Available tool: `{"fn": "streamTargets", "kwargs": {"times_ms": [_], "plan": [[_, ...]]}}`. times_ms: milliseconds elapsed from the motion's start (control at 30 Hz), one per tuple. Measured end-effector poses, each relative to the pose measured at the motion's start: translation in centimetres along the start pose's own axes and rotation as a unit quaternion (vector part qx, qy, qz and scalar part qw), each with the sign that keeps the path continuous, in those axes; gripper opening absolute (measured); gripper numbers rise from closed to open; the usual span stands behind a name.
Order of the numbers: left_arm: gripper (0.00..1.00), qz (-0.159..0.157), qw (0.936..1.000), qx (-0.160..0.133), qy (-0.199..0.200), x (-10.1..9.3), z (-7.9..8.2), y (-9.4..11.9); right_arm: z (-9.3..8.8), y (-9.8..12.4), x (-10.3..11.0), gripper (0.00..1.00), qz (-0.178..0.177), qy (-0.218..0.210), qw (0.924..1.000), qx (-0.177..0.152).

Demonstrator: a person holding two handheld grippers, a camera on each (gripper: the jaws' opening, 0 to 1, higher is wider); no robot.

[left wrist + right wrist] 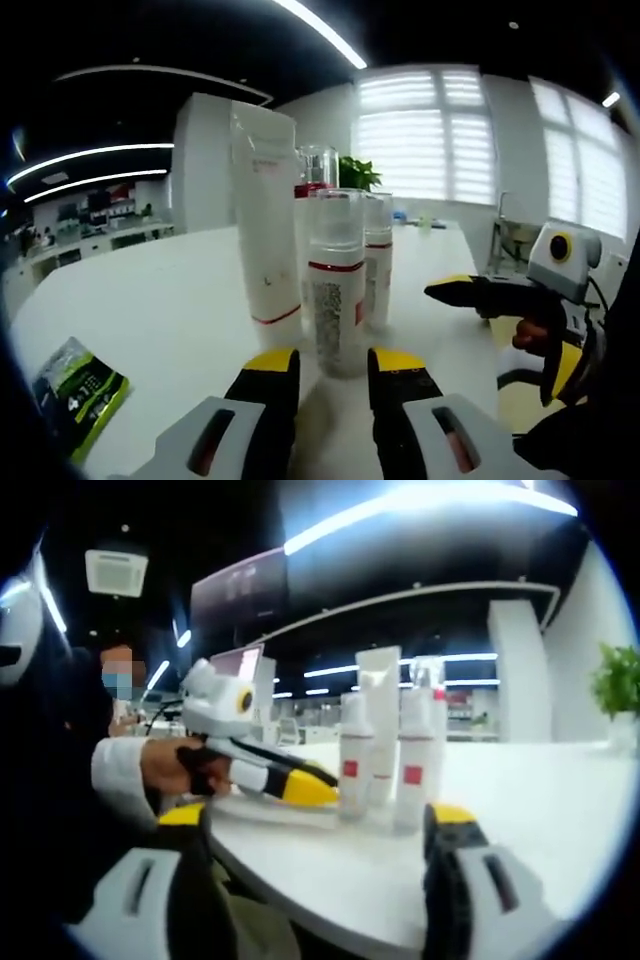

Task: Arrange the skincare products in the storage area until every visible bottle or jar stands upright without overlapping.

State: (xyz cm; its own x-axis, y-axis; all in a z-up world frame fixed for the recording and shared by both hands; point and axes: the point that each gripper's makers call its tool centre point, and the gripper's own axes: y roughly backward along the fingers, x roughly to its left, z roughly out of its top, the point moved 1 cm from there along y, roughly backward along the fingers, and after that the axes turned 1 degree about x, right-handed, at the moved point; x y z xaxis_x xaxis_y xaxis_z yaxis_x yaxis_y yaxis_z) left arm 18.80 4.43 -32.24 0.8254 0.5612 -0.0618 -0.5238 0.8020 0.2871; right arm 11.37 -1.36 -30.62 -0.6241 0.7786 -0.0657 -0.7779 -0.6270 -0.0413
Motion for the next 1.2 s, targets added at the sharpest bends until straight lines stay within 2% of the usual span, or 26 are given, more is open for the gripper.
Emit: {"fn": "streamTargets", "kwargs": {"times_ms": [300,467,600,867,967,1033,1200], "plan": [[0.33,0.001,0.9994,-0.020,0.028,0.3,0.2,1.5,0.6,-0.4,1.4,0.81,0.014,-0.013,0.9998,-0.012],[0.34,0.006,0.9988,-0.031,0.037,0.3,0.5,3.0,1.4,-0.6,2.3,0.69,0.028,-0.022,0.9989,-0.029],[0.35,0.021,0.9982,-0.040,0.040,1.1,0.6,4.2,1.9,-1.3,3.5,0.62,0.046,-0.021,0.9982,-0.030],[0.43,0.053,0.9956,-0.055,0.053,3.0,0.6,7.3,2.3,-2.7,4.9,0.61,0.059,-0.001,0.9980,-0.019],[0.45,0.065,0.9929,-0.075,0.065,3.8,1.1,8.8,2.5,-3.3,5.5,0.59,0.066,0.004,0.9977,-0.017],[0.45,0.078,0.9891,-0.106,0.065,4.2,2.0,10.1,2.5,-3.9,5.4,0.58,0.071,0.010,0.9974,-0.012],[0.52,0.095,0.9870,-0.111,0.066,5.0,2.0,12.3,3.0,-4.7,6.1,0.57,0.087,0.032,0.9956,-0.007]]}}
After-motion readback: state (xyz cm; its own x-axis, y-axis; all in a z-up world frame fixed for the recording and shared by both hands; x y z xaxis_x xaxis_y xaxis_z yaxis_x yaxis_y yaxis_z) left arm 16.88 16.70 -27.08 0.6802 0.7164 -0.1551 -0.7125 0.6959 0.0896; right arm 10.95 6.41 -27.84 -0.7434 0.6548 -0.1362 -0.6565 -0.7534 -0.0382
